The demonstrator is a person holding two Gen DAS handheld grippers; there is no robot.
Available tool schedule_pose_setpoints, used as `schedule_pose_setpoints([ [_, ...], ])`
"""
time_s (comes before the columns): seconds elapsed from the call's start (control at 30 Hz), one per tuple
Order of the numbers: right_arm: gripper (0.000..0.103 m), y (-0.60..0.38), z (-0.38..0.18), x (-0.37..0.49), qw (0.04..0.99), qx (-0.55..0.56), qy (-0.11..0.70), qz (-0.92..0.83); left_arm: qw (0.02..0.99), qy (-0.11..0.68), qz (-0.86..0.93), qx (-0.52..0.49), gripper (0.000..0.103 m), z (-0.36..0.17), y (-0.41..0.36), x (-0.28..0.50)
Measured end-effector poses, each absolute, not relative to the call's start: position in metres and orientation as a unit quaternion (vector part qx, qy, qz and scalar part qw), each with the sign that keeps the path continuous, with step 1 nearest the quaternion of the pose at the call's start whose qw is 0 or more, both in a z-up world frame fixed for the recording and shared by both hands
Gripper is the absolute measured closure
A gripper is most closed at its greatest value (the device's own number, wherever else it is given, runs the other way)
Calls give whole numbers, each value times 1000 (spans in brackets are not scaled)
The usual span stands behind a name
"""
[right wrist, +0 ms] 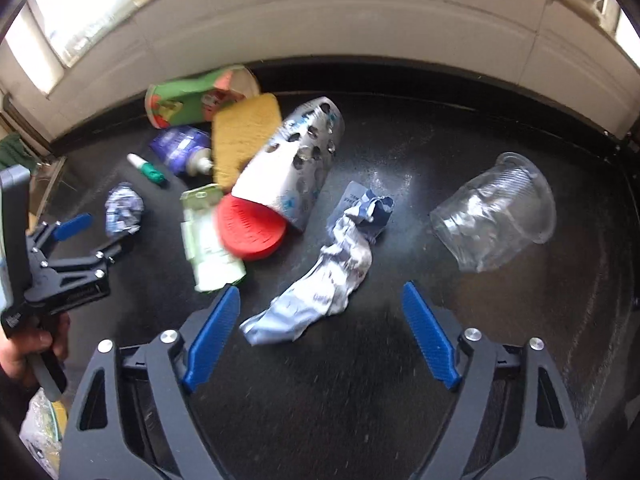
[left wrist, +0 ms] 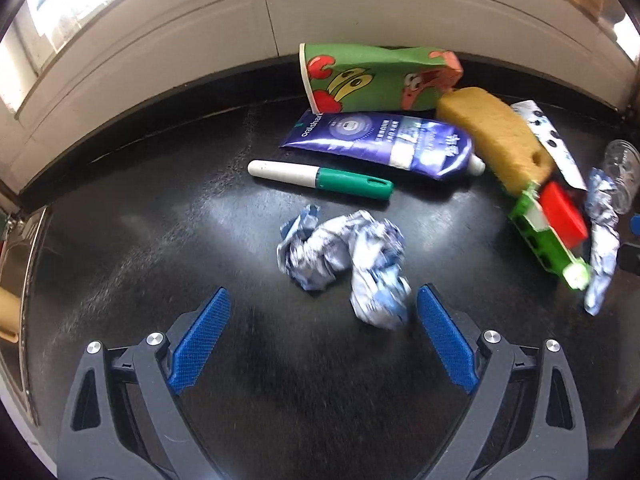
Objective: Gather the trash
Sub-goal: 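Grasp the crumpled foil ball with the left tool while the right tool grasps crumpled foil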
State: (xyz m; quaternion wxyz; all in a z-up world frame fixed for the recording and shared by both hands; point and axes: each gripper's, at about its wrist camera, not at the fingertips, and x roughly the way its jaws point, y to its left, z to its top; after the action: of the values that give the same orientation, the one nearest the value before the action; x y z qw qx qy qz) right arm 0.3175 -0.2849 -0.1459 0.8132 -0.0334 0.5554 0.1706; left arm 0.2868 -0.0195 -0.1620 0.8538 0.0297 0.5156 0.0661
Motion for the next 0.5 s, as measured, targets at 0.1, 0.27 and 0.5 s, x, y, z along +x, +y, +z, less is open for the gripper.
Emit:
schedule_pose_setpoints([
  [0.1,33,-282,-158,327,808,-37,564,168,854,516,63,18,11,-166,-13,299],
  [0.27,57,-280,-168,329,812,-57,560,156,856,513,57,8,12,-166,-12,311],
  [0.5,65,-282,-164,324,817,-48,552,157,859,511,38,2,47,-163,-25,312],
])
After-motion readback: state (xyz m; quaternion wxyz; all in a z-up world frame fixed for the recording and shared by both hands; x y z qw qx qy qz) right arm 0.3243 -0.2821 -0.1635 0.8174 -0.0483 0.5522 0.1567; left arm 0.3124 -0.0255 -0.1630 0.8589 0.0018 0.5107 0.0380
